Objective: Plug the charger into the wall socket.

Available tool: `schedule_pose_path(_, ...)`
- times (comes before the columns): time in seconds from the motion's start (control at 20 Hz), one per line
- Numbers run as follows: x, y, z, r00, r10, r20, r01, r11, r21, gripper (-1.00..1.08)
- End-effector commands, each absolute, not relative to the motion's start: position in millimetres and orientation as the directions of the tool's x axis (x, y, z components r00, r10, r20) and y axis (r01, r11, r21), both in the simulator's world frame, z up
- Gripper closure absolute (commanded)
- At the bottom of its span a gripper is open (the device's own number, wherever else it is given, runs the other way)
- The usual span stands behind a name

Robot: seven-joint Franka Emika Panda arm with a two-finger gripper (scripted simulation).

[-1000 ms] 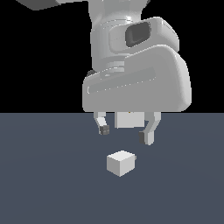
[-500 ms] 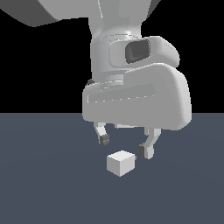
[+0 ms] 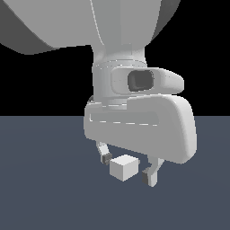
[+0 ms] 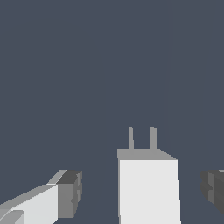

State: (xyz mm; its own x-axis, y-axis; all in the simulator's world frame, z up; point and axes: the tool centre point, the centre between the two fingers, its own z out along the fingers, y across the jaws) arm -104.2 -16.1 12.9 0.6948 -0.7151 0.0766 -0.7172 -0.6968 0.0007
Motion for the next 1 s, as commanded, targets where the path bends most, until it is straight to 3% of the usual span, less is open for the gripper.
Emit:
schedule_pose_path(0.0, -103.7, -15.9, 11.7, 0.695, -0.715, 0.077, -0.717, -0.697, 0.000, 1.08)
schedule_pose_path(0.95, -101.7, -21.5, 16.0, 0.731, -0.678, 0.078, -0.680, -0.734, 0.000, 1.08)
